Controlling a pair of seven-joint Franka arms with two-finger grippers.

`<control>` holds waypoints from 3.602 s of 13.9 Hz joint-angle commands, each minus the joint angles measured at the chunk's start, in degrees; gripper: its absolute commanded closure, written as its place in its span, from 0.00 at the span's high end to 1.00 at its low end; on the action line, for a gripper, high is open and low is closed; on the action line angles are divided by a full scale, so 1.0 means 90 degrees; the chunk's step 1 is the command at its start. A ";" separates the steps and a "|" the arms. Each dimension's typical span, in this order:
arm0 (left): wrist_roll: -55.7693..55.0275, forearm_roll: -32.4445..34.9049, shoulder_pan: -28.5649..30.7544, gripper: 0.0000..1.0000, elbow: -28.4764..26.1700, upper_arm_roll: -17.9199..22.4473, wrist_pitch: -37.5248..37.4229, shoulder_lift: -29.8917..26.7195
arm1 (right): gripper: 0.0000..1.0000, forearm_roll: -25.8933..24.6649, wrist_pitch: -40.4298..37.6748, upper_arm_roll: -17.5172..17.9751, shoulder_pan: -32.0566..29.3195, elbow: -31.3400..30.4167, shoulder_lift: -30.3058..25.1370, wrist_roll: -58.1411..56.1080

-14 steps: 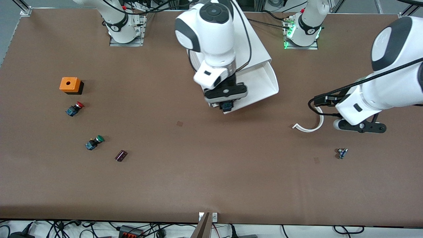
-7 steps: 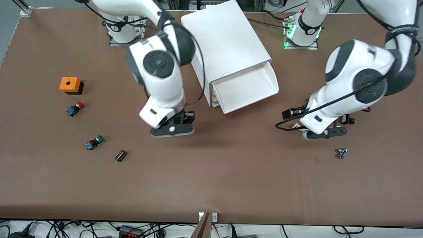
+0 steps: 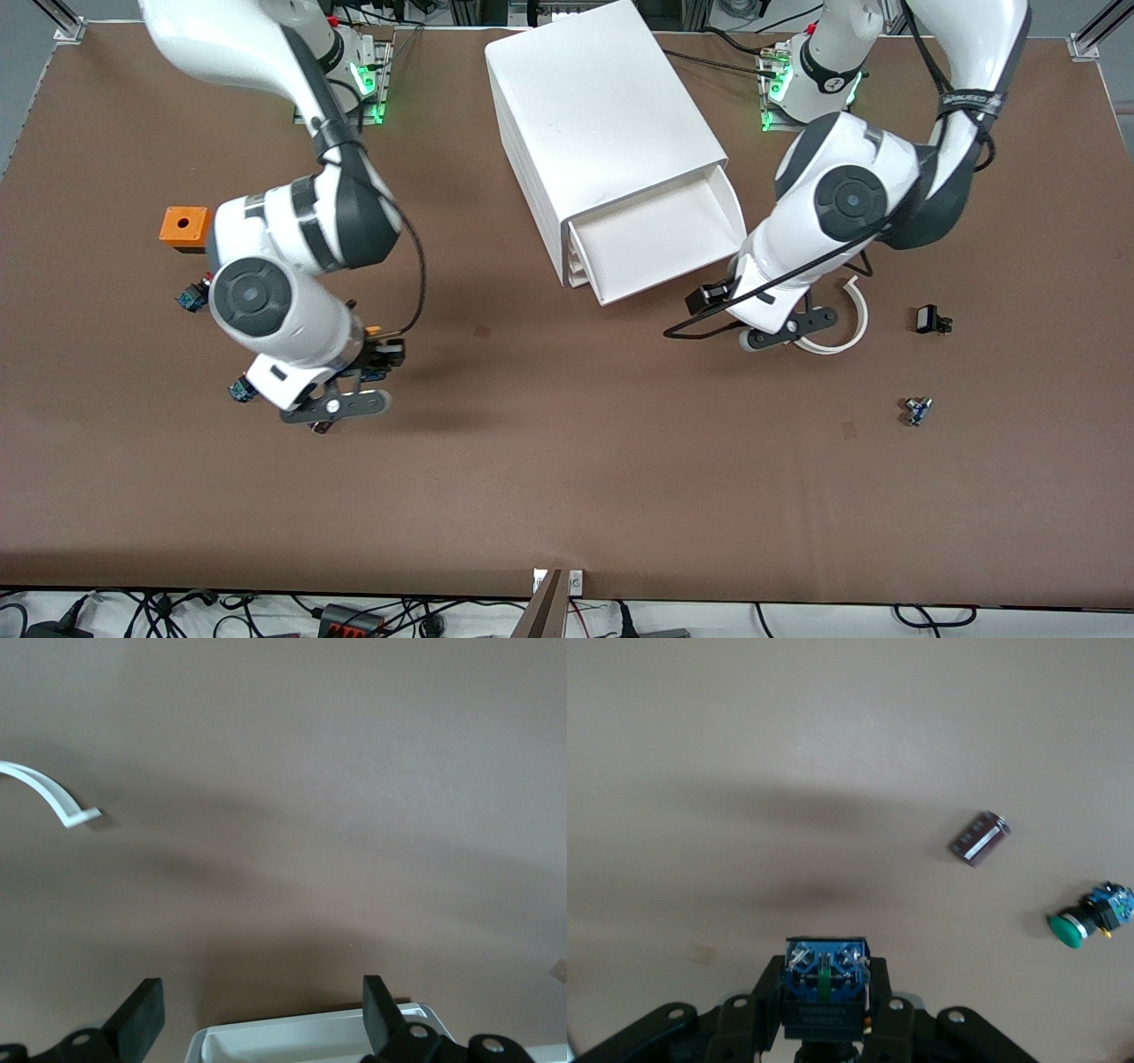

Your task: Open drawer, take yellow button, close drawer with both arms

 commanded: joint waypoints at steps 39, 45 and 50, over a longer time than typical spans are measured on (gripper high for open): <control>0.1097 0.0398 0.1716 1.00 0.0148 -0.1659 -0.1389 -0.0504 | 1.00 0.0374 -0.1170 -0.0791 -0.0407 -0.0418 -0.1359 -0.0487; 0.3840 0.1240 0.2370 1.00 0.1515 -0.1620 -0.2581 -0.0484 | 1.00 0.0384 -0.1289 -0.1407 -0.0387 -0.0154 -0.1702 -0.0497; 0.5405 0.0890 0.1264 1.00 0.1498 0.0482 -0.2641 -0.1186 | 1.00 0.0423 -0.1279 -0.1349 -0.0660 -0.0163 -0.2044 -0.0390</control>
